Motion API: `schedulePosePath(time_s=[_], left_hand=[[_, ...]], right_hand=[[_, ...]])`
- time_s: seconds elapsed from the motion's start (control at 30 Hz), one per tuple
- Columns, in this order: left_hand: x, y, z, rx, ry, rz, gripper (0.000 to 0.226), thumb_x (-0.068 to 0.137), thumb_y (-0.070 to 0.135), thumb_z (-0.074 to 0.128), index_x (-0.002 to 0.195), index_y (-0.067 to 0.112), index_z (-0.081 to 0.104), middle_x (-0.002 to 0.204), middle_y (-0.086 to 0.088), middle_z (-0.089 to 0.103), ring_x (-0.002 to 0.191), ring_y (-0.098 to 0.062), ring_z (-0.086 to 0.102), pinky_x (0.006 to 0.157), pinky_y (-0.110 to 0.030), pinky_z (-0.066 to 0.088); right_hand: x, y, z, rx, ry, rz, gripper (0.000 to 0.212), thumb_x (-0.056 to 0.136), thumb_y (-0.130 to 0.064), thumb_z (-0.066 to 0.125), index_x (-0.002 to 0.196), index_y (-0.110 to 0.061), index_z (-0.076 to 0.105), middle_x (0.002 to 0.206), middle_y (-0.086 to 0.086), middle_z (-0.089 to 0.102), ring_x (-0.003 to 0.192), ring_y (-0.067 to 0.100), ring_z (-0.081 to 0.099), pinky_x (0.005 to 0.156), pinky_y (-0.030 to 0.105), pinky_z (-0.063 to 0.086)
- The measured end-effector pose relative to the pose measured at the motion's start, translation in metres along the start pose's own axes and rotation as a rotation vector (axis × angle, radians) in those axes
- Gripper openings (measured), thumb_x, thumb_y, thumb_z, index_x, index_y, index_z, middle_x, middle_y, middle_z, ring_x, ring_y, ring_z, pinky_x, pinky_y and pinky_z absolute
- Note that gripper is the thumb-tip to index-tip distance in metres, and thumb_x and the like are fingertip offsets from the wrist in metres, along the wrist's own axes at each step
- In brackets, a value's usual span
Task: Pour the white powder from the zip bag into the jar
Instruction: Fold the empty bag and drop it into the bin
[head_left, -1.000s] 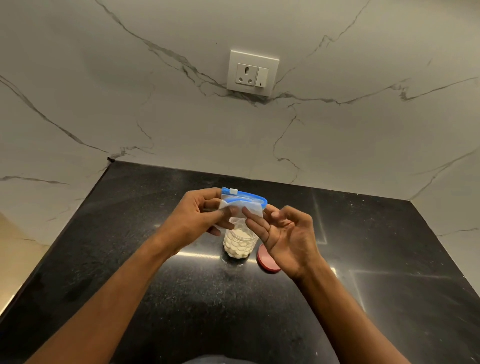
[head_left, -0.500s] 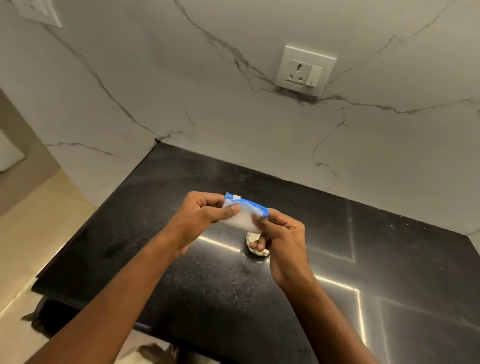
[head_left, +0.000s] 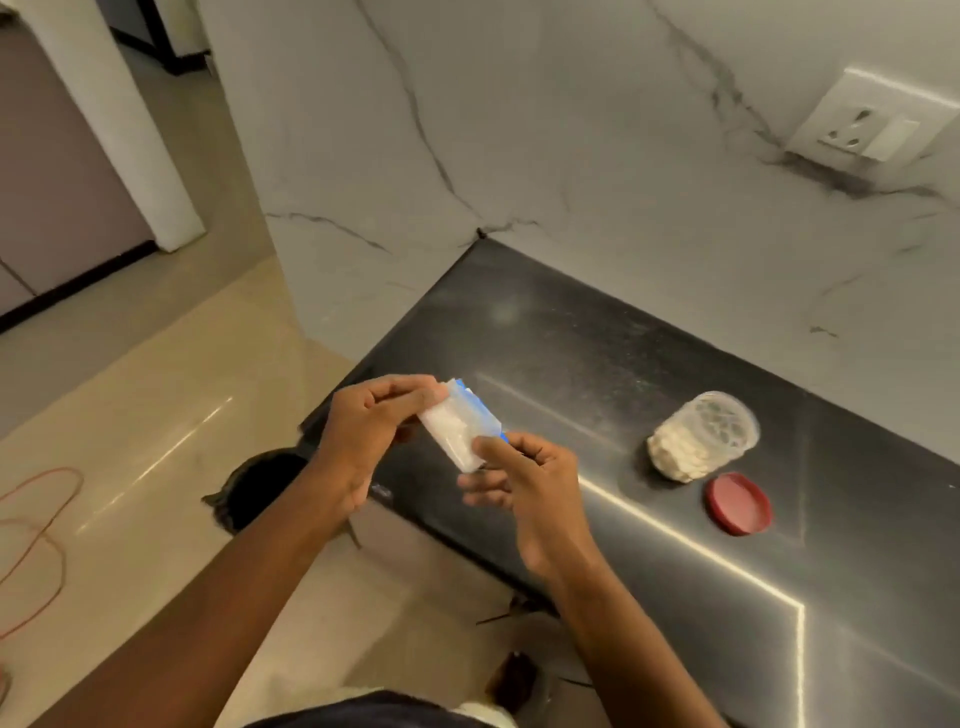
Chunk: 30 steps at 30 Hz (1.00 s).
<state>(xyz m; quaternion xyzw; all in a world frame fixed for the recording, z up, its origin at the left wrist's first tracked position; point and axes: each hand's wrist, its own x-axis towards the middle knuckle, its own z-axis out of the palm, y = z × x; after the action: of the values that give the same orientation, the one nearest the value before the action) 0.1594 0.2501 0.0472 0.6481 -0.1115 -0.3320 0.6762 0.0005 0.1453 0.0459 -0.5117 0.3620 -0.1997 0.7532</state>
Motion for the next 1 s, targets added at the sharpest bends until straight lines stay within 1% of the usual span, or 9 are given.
schedulePosePath(time_s=[0.17, 0.3, 0.43, 0.53, 0.6, 0.67, 0.8, 0.9, 1.0], left_hand=[[-0.018, -0.035, -0.14, 0.075, 0.187, -0.075, 0.016, 0.093, 0.034, 0.078, 0.107, 0.027, 0.08, 0.101, 0.008, 0.081, 0.094, -0.008, 0.075, 0.084, -0.027, 0.057], [-0.036, -0.087, -0.235, 0.092, 0.319, -0.177, 0.006, 0.096, 0.024, 0.076, 0.1, 0.025, 0.08, 0.092, 0.012, 0.08, 0.09, -0.002, 0.073, 0.077, -0.025, 0.053], [-0.033, -0.128, -0.295, 0.136, 0.408, -0.259, 0.009, 0.098, 0.02, 0.074, 0.107, 0.019, 0.076, 0.101, 0.004, 0.076, 0.097, -0.007, 0.069, 0.083, -0.029, 0.053], [-0.015, -0.157, -0.328, 0.155, 0.432, -0.323, 0.012, 0.098, 0.019, 0.072, 0.11, 0.016, 0.074, 0.105, 0.001, 0.073, 0.098, -0.008, 0.066, 0.078, -0.022, 0.049], [-0.001, -0.185, -0.348, 0.16, 0.457, -0.368, 0.013, 0.098, 0.017, 0.072, 0.11, 0.015, 0.073, 0.104, 0.001, 0.073, 0.099, -0.01, 0.066, 0.078, -0.023, 0.05], [0.012, -0.217, -0.364, 0.148, 0.472, -0.418, 0.014, 0.097, 0.017, 0.073, 0.111, 0.015, 0.073, 0.105, -0.001, 0.073, 0.099, -0.013, 0.066, 0.082, -0.026, 0.052], [0.049, -0.31, -0.396, 0.13, 0.483, -0.482, 0.015, 0.096, 0.019, 0.074, 0.111, 0.018, 0.073, 0.106, -0.001, 0.074, 0.101, -0.014, 0.067, 0.088, -0.031, 0.052], [0.082, -0.382, -0.415, 0.119, 0.476, -0.491, 0.015, 0.096, 0.022, 0.074, 0.111, 0.022, 0.072, 0.105, 0.003, 0.074, 0.1, -0.009, 0.067, 0.082, -0.027, 0.051], [0.113, -0.446, -0.429, 0.107, 0.467, -0.496, 0.015, 0.095, 0.025, 0.074, 0.11, 0.024, 0.071, 0.106, 0.006, 0.073, 0.101, -0.006, 0.066, 0.081, -0.027, 0.05]], right_hand=[[-0.015, 0.061, 0.117, 0.259, 0.021, 0.224, 0.01, 0.087, -0.007, 0.081, 0.093, -0.001, 0.076, 0.082, 0.017, 0.075, 0.078, 0.031, 0.077, 0.069, 0.035, 0.063], [-0.004, 0.121, 0.196, 0.312, 0.013, 0.343, 0.021, 0.09, -0.004, 0.078, 0.105, 0.008, 0.068, 0.085, 0.017, 0.079, 0.086, 0.035, 0.079, 0.072, 0.036, 0.064], [0.024, 0.198, 0.245, 0.177, 0.078, 0.506, 0.033, 0.093, -0.003, 0.074, 0.12, 0.011, 0.062, 0.095, 0.024, 0.079, 0.09, 0.036, 0.08, 0.071, 0.037, 0.065], [0.057, 0.261, 0.261, -0.012, 0.125, 0.623, 0.03, 0.093, -0.009, 0.076, 0.117, 0.003, 0.063, 0.111, 0.024, 0.075, 0.092, 0.032, 0.08, 0.081, 0.044, 0.066], [0.086, 0.308, 0.264, -0.191, 0.153, 0.686, 0.033, 0.092, -0.016, 0.077, 0.118, -0.002, 0.063, 0.101, 0.016, 0.077, 0.085, 0.025, 0.078, 0.088, 0.047, 0.064], [0.118, 0.351, 0.264, -0.332, 0.194, 0.672, 0.037, 0.091, -0.017, 0.078, 0.12, 0.001, 0.065, 0.09, 0.013, 0.076, 0.071, 0.022, 0.073, 0.082, 0.044, 0.065], [0.191, 0.452, 0.263, -0.522, 0.207, 0.583, 0.032, 0.087, -0.01, 0.078, 0.114, 0.005, 0.07, 0.087, 0.02, 0.075, 0.051, 0.017, 0.063, 0.048, 0.029, 0.054], [0.244, 0.528, 0.258, -0.647, 0.167, 0.565, 0.031, 0.089, -0.01, 0.077, 0.113, 0.007, 0.07, 0.081, 0.016, 0.072, 0.048, 0.017, 0.06, 0.044, 0.026, 0.048], [0.293, 0.596, 0.254, -0.714, 0.139, 0.567, 0.031, 0.088, -0.011, 0.077, 0.112, 0.008, 0.07, 0.079, 0.014, 0.073, 0.051, 0.017, 0.062, 0.049, 0.028, 0.051]])
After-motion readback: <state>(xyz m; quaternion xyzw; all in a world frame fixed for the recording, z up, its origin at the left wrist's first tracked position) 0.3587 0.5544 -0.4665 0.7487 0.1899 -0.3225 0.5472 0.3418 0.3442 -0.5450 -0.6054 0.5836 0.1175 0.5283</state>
